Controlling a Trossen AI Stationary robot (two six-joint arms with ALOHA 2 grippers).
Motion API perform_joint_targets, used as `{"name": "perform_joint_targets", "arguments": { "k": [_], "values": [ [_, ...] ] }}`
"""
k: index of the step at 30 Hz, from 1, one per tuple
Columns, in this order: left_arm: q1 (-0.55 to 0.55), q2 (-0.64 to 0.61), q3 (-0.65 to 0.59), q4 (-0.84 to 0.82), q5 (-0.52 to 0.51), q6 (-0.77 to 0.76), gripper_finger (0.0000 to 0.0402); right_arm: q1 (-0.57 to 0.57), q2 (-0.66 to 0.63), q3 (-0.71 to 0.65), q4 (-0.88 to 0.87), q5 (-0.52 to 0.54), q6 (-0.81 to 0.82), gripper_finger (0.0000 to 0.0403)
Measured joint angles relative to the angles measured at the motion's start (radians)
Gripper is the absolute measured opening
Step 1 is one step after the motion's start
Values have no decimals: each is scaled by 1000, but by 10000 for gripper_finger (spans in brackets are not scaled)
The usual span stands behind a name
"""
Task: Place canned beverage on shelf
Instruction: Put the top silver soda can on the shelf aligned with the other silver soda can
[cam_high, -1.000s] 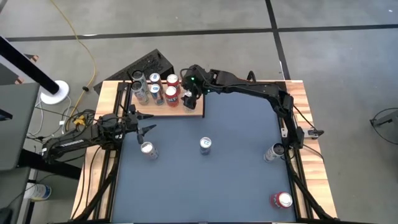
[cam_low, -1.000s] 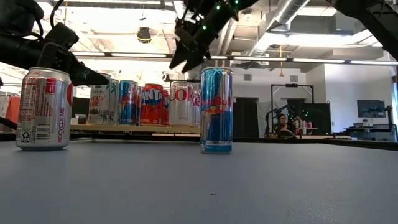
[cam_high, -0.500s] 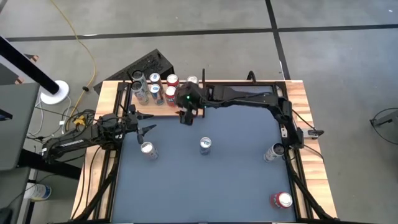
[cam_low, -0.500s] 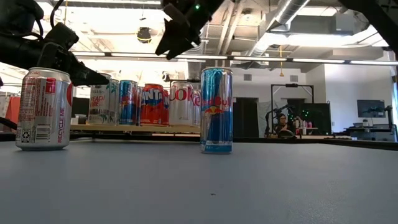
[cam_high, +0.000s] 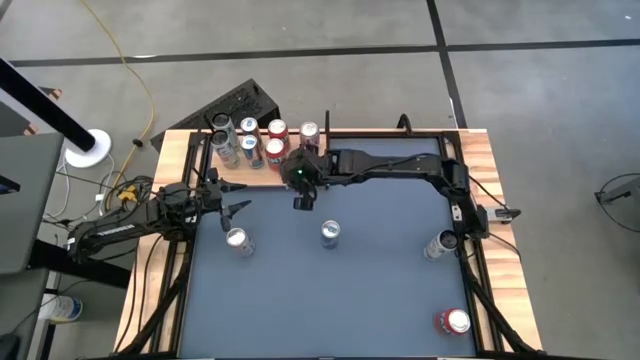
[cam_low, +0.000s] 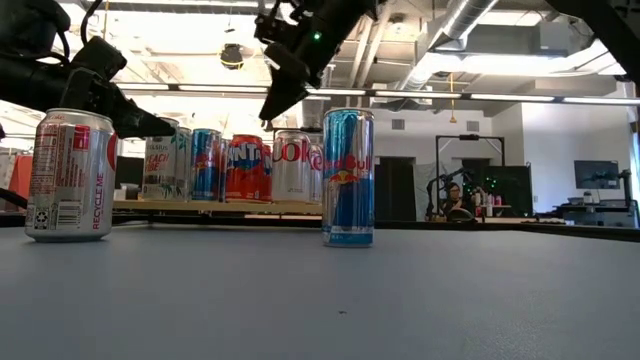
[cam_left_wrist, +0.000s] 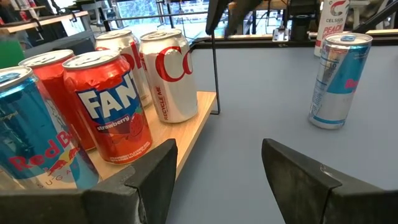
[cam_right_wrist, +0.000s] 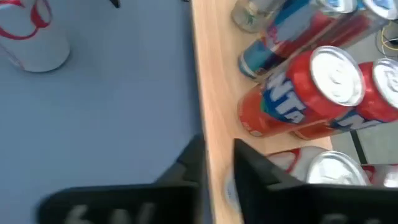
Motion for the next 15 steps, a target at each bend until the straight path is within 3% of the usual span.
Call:
{"name": "perform_joint_targets", "arguments": {
  "k": [3,15],
  "values": [
    [0,0,0,0,0,0,225,-13,-3,-20,4,0,4,9],
    [0,0,0,0,0,0,225,-46,-1,-121,146,26,18,1]
  ]
}}
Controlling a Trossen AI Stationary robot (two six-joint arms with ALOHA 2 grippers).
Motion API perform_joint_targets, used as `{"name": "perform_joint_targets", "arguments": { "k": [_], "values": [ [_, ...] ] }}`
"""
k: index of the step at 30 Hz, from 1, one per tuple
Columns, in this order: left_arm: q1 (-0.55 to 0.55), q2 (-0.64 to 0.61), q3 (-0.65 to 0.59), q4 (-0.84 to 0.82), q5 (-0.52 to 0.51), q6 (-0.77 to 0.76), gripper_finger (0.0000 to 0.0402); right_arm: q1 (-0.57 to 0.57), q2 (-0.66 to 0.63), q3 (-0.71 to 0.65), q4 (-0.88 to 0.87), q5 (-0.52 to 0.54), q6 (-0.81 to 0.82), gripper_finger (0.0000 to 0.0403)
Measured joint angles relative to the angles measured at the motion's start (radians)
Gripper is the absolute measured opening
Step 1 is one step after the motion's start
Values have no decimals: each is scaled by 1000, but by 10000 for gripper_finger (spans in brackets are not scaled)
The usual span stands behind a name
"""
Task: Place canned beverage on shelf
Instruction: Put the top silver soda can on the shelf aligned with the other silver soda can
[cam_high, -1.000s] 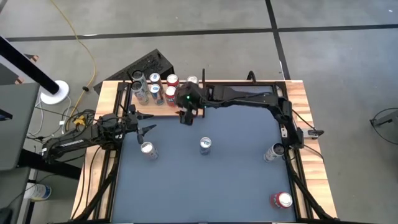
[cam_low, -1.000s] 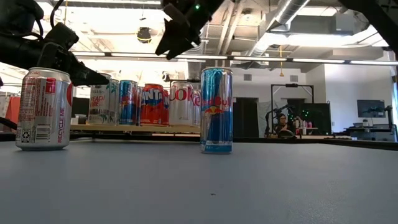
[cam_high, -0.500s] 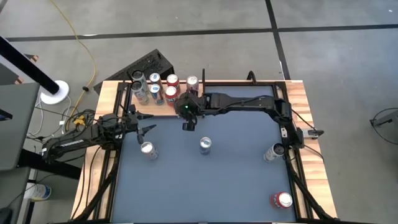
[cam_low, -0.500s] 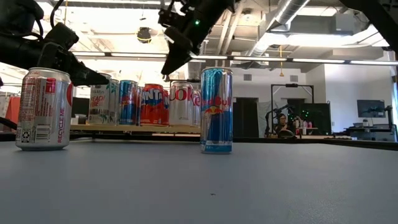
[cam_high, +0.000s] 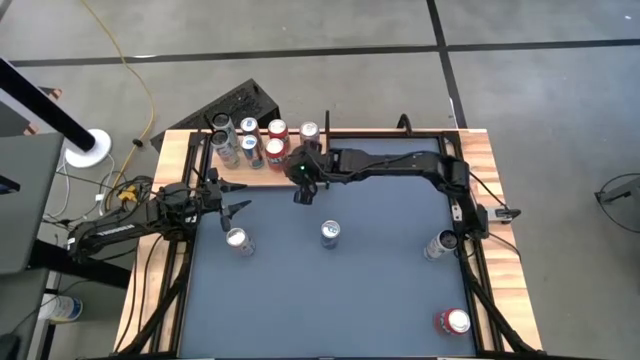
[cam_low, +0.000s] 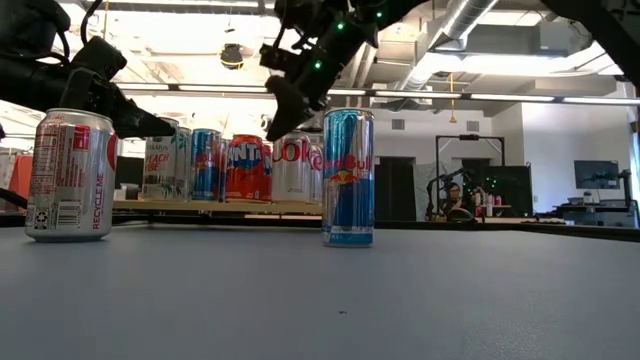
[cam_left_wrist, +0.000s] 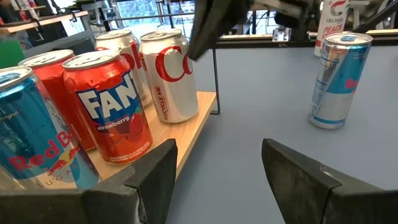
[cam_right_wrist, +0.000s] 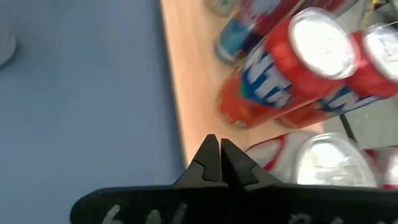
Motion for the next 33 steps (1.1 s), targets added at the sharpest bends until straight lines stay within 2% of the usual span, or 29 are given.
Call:
{"name": "perform_joint_targets", "arguments": {
  "k": [8,33],
  "values": [
    [0,0,0,0,0,0,225,-16,-1,0,-4,45,-1,0],
    [0,0,0,0,0,0,225,-101,-1,0,-73,47,-9,0]
  ]
}}
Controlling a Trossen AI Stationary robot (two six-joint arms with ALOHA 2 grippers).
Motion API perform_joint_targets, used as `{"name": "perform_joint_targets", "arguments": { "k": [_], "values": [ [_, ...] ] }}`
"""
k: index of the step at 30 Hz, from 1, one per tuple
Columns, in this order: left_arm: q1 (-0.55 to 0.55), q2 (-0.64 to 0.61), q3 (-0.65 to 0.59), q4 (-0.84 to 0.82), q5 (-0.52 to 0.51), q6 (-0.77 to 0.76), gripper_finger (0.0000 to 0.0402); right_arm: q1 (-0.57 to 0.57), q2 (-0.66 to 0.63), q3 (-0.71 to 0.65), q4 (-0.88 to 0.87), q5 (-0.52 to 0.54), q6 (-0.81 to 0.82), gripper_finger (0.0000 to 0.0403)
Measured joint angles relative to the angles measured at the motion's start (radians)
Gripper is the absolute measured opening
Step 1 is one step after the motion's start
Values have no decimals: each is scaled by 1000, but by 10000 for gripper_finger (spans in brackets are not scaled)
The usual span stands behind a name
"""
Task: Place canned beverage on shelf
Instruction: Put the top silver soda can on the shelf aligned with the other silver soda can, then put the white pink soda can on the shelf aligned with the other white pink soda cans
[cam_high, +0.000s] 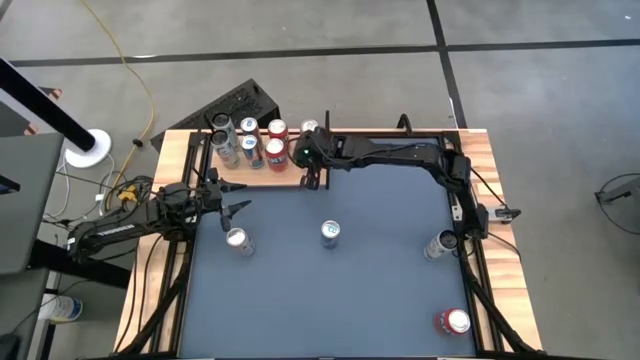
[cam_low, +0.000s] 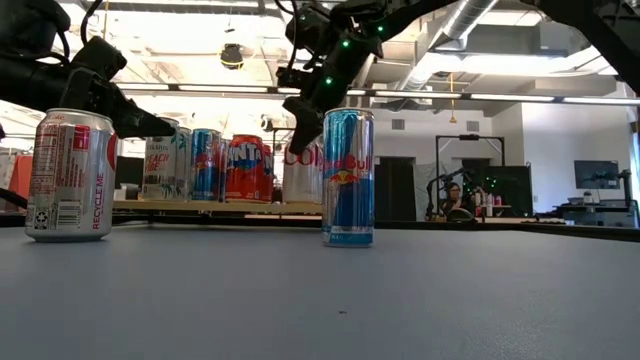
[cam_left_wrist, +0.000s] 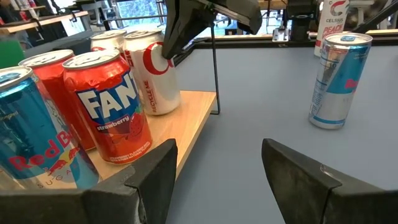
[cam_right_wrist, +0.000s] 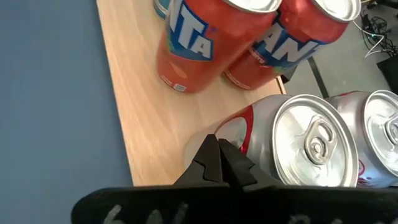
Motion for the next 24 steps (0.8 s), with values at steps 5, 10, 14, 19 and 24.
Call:
{"name": "perform_joint_targets", "arguments": {
  "k": [5,10,14,19,24],
  "values": [
    [0,0,0,0,0,0,225,-9,0,0,-1,0,-6,0],
    [0,0,0,0,0,0,225,-9,0,0,-3,1,-10,0],
    [0,0,0,0,0,0,225,9,0,2,-9,1,-15,0],
    [0,0,0,0,0,0,225,51,0,29,21,-24,-38,0],
    [0,0,0,0,0,0,225,83,0,31,190,-103,-47,0]
  ]
}}
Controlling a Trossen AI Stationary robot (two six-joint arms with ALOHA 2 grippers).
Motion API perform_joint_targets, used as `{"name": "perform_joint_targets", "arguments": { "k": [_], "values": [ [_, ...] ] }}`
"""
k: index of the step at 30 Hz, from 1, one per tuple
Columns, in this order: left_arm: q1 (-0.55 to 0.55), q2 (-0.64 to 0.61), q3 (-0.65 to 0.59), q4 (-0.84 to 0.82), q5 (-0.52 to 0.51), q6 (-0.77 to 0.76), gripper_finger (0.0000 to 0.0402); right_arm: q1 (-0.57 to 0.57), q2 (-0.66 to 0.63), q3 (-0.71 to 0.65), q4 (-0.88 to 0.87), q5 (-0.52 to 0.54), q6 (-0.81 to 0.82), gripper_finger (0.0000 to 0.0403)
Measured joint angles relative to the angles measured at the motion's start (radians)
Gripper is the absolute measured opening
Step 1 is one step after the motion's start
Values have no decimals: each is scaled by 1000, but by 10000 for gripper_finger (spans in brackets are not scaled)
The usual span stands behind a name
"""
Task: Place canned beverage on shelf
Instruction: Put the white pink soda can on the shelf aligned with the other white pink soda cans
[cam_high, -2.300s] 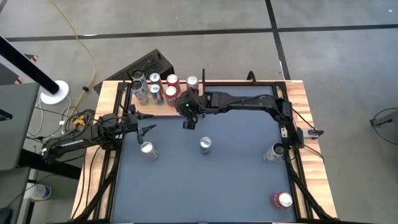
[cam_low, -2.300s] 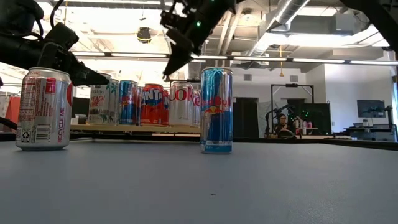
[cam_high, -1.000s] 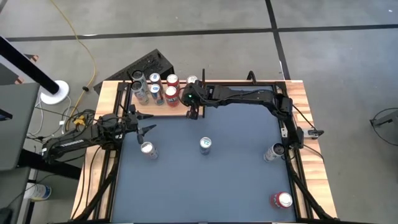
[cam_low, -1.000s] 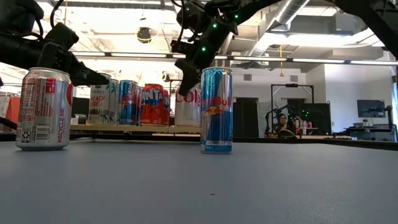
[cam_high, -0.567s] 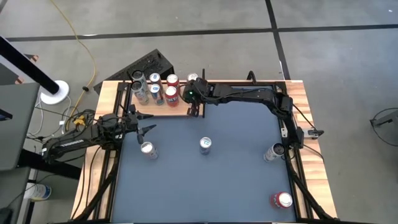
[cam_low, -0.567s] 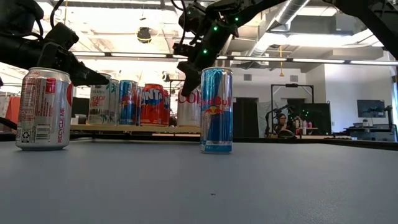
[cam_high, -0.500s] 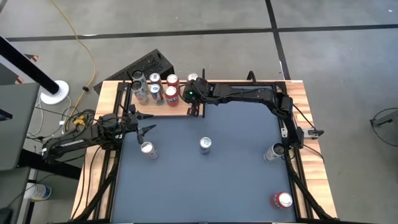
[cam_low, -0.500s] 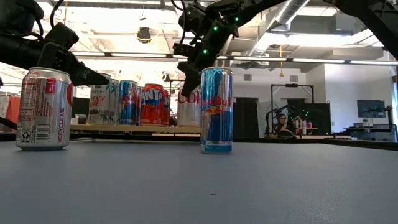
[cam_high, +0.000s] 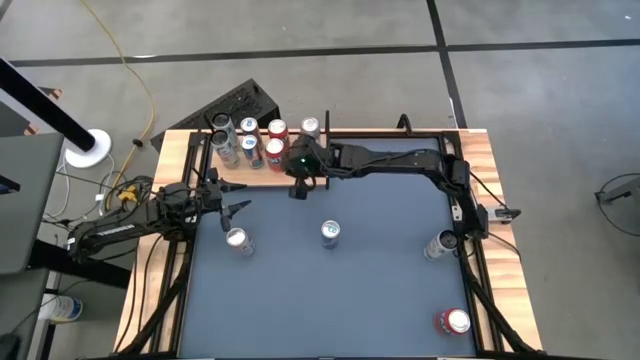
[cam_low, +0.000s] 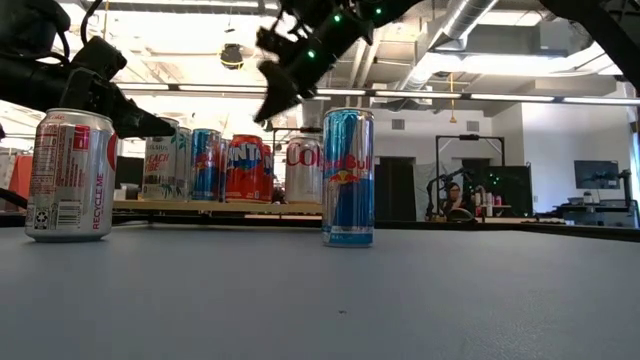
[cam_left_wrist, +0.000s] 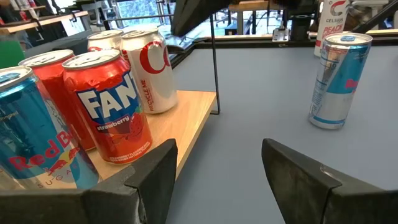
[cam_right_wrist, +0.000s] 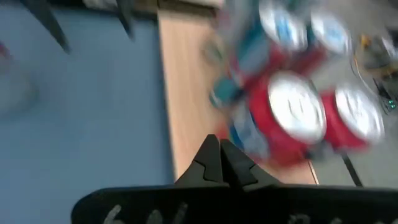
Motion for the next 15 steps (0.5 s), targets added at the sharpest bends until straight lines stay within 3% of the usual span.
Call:
{"name": "perform_joint_targets", "arguments": {
  "k": [8,15],
  "values": [
    [0,0,0,0,0,0,225,-8,32,1,169,-108,-6,0],
    [0,0,0,0,0,0,225,-25,69,0,213,-148,11,0]
  ]
}}
